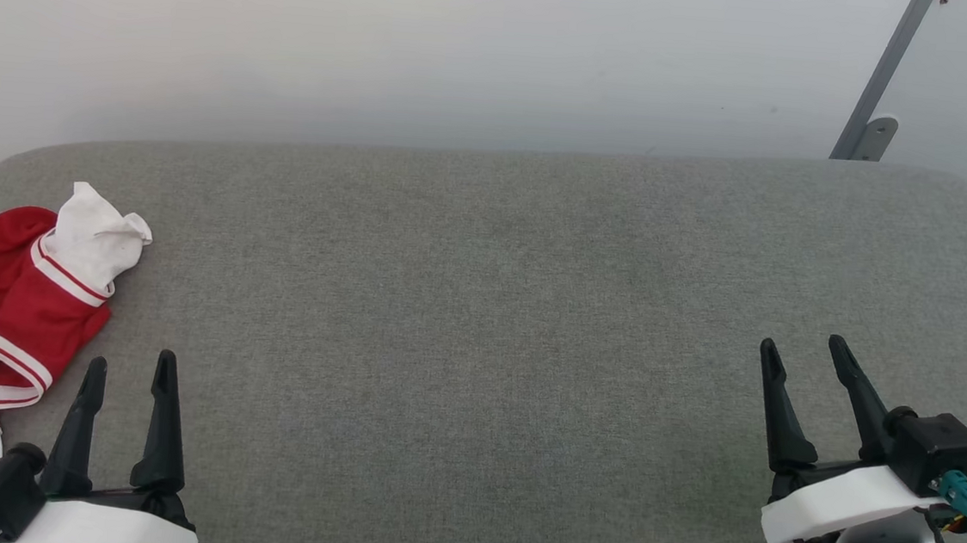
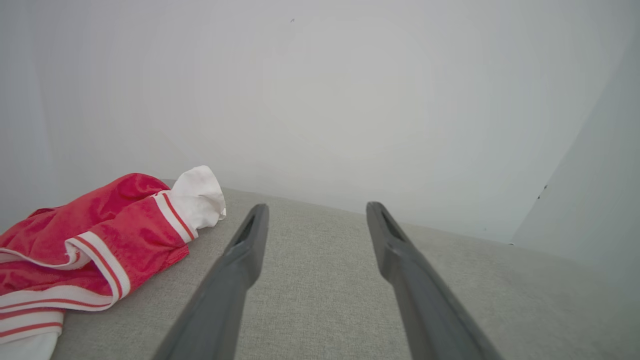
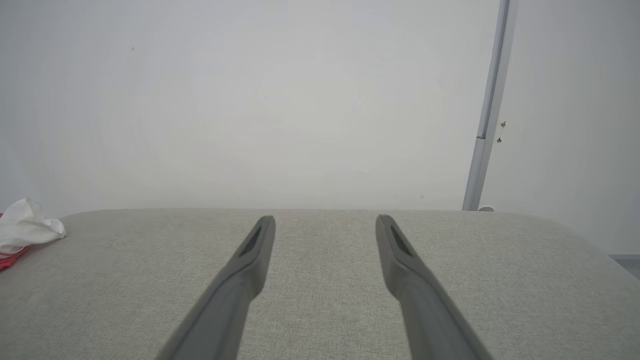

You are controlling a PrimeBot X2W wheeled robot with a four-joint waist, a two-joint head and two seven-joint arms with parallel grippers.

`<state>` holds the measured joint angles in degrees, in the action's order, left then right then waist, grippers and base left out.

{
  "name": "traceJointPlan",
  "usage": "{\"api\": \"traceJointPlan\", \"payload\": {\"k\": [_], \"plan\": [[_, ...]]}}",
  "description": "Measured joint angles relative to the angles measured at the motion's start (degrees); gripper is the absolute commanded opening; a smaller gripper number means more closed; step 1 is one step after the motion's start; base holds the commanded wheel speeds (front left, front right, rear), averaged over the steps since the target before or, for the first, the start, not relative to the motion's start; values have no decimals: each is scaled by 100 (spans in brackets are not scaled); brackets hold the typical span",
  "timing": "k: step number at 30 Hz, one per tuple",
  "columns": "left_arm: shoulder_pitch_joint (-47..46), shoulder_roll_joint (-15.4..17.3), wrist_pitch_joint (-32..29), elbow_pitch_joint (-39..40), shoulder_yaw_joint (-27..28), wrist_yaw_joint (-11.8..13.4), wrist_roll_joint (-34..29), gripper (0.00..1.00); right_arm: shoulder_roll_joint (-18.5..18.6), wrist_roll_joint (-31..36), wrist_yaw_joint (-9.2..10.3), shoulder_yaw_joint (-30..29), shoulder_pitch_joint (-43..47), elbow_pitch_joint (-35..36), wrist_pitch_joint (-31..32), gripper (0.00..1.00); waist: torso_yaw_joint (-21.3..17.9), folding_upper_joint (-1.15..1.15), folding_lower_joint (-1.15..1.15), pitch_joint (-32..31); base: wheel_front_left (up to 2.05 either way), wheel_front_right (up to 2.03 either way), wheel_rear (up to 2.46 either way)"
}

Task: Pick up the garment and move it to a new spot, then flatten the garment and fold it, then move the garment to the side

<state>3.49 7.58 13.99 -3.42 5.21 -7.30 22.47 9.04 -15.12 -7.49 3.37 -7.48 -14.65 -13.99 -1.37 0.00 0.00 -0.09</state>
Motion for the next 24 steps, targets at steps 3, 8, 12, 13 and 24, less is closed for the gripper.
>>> {"api": "traceJointPlan", "payload": {"k": [3,8,12,13,24], "plan": [[2,20,35,15,-16,0,-111,100,9,109,0,9,-2,4,-25,100,-6,0,0,-2,0,0,0],[21,54,75,21,-33,0,-235,100,14,328,0,25,-14,10,-73,100,-20,0,0,-7,0,0,0],[22,79,98,18,-49,-1,-276,100,14,403,0,-14,-15,12,-99,100,-27,0,0,-7,0,0,0],[22,84,99,14,-49,-1,-276,100,12,406,0,-23,-15,13,-99,100,-28,0,0,-8,0,0,0],[22,113,99,-42,-35,-1,-236,100,-16,421,0,-198,-1,-2,-99,100,-25,0,0,-18,0,0,0]]}}
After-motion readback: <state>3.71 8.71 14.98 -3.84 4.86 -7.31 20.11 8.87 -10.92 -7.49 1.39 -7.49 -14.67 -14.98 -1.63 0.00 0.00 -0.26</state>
